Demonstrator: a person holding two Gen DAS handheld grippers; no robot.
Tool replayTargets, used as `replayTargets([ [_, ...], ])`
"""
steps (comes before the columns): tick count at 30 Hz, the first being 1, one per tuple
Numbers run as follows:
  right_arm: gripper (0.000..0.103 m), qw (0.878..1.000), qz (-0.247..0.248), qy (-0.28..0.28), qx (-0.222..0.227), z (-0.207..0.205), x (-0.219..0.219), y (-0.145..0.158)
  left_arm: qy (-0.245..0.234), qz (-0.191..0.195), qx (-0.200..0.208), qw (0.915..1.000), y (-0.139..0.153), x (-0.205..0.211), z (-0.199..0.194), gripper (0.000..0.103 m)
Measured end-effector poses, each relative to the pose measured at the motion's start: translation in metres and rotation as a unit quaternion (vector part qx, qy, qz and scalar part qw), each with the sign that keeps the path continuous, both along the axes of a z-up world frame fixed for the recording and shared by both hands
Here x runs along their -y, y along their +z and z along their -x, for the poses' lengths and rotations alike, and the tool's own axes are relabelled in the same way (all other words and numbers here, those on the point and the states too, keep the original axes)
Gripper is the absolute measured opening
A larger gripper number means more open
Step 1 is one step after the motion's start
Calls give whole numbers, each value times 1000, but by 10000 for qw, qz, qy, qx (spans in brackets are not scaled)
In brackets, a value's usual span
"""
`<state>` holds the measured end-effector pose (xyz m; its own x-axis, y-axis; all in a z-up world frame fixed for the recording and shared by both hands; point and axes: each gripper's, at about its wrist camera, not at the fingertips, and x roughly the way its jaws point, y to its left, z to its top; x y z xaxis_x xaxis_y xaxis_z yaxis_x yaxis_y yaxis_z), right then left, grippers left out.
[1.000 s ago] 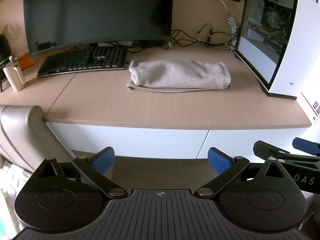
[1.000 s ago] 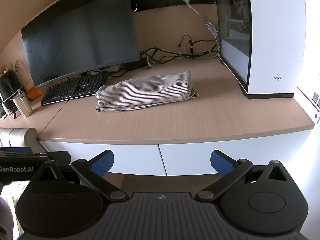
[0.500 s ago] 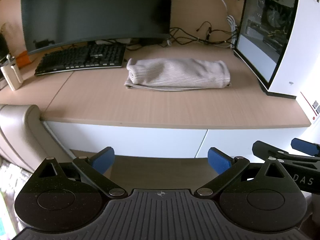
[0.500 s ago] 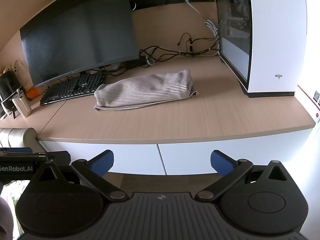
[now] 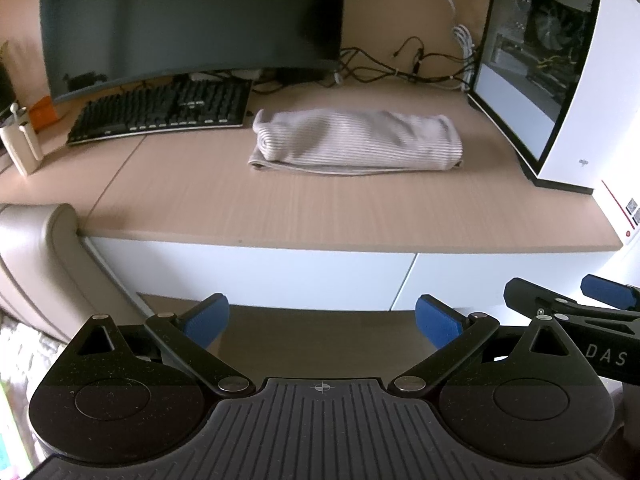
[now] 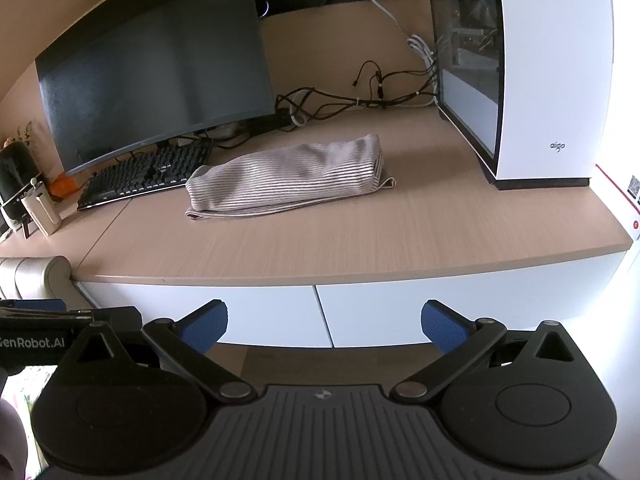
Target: Fold clothes
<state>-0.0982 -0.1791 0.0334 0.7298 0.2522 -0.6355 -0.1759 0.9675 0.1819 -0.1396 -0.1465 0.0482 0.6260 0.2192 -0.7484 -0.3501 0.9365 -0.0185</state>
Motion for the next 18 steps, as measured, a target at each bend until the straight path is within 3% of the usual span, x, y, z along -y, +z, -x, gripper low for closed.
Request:
replayTargets([
  [18, 103, 9998, 211, -68, -20, -17, 4, -1, 27, 167, 52, 9998, 0, -15, -12, 102],
])
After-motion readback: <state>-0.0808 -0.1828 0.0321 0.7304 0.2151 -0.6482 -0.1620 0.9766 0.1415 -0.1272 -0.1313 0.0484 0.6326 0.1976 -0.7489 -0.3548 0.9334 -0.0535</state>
